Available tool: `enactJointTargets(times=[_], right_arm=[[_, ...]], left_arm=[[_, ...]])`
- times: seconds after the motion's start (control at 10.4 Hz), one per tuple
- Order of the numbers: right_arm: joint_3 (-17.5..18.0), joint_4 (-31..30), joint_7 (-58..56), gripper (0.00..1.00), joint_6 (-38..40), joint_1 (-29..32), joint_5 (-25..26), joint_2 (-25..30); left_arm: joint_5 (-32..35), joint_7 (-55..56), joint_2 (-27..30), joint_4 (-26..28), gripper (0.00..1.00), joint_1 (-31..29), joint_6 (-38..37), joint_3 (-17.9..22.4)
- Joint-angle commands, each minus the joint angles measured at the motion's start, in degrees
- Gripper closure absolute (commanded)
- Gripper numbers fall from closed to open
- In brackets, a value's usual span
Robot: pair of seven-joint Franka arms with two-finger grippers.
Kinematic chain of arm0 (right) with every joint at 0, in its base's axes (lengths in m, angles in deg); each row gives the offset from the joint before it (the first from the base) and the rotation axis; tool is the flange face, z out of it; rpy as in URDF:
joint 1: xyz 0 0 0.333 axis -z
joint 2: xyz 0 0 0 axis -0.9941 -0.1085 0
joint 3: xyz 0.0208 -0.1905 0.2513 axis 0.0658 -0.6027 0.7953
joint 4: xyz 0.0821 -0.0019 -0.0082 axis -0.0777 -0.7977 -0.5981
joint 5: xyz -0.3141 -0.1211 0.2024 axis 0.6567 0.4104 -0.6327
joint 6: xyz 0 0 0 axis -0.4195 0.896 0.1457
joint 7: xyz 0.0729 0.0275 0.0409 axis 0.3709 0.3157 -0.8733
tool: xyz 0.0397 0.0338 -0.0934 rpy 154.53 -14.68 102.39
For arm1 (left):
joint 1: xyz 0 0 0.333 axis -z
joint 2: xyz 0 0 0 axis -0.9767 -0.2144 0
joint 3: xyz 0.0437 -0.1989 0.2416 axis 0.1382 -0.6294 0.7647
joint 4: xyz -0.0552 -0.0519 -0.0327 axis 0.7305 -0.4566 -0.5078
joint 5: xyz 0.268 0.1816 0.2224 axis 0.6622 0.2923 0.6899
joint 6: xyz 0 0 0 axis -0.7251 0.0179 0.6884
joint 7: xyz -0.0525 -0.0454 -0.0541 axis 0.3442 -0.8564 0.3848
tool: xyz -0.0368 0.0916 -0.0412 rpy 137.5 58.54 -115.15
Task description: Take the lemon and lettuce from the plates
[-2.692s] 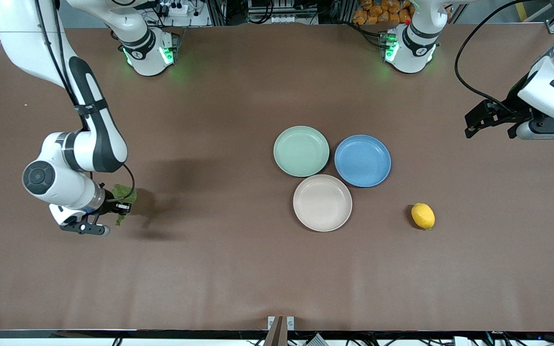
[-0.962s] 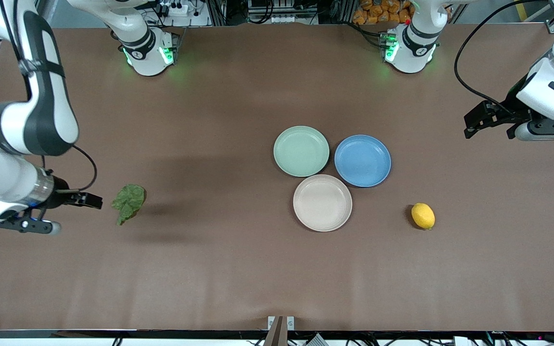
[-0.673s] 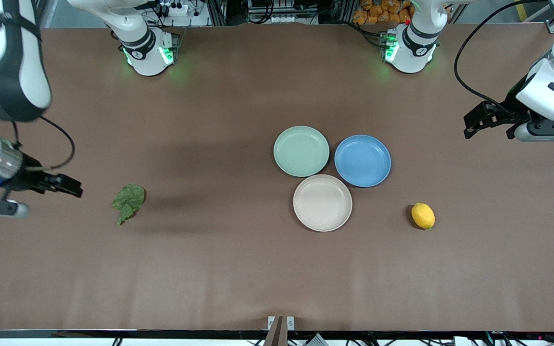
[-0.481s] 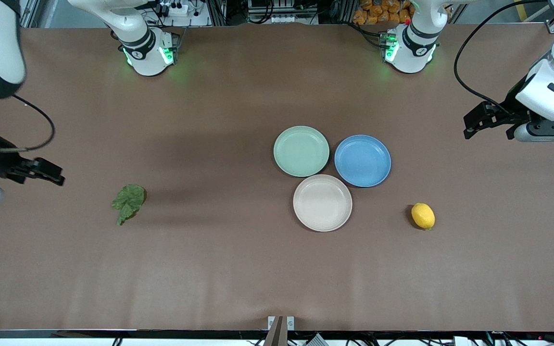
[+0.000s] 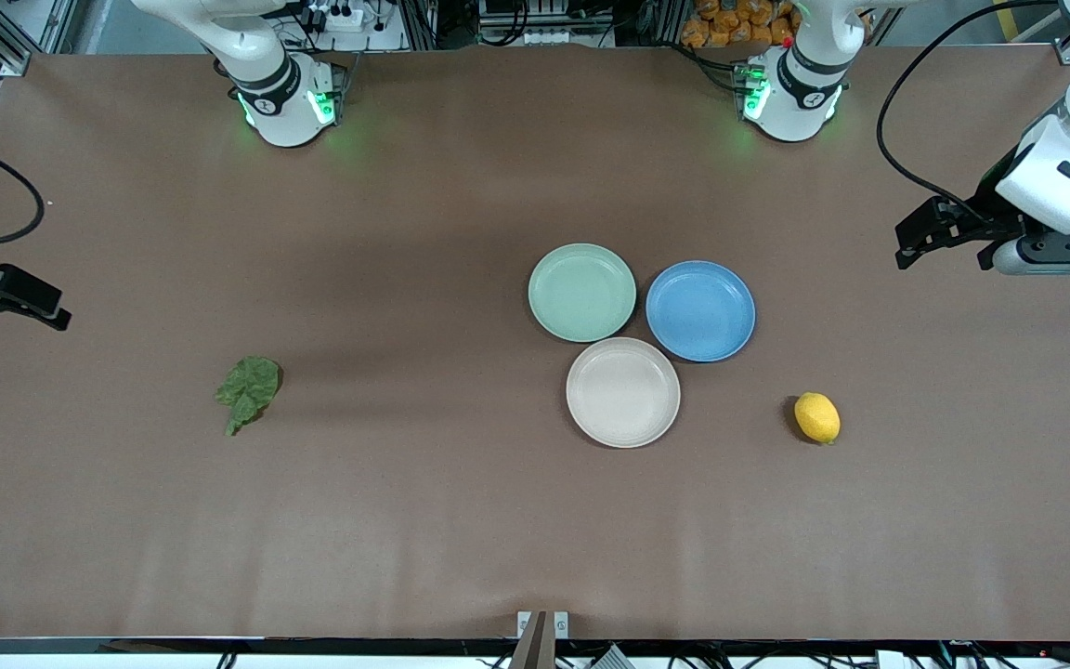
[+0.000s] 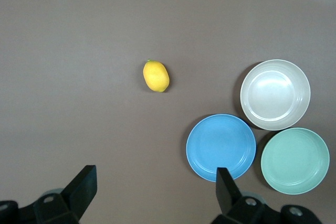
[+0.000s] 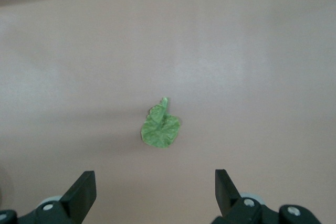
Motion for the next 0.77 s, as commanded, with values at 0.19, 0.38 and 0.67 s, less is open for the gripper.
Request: enactJointTargets(times=[0.19, 0.38, 0.67], right_arm=[[1.0, 0.1, -2.1, 0.0, 1.4, 2.3, 0.2, 3.8], [1.0, -0.1, -2.1, 0.0, 3.9, 3.0, 0.2, 6.2], [1.0, -1.0, -3.4, 0.0, 7.1, 4.4, 0.0, 8.4]], left_arm=[[-0.2, -1.2, 0.0, -1.5, 0.0, -0.4, -1.3, -0.1], [-0.2, -1.0, 0.5, -1.4, 0.0, -0.4, -1.9, -0.1], [-0.2, -0.9, 0.6, -1.5, 0.0, -0.4, -2.0, -0.1]])
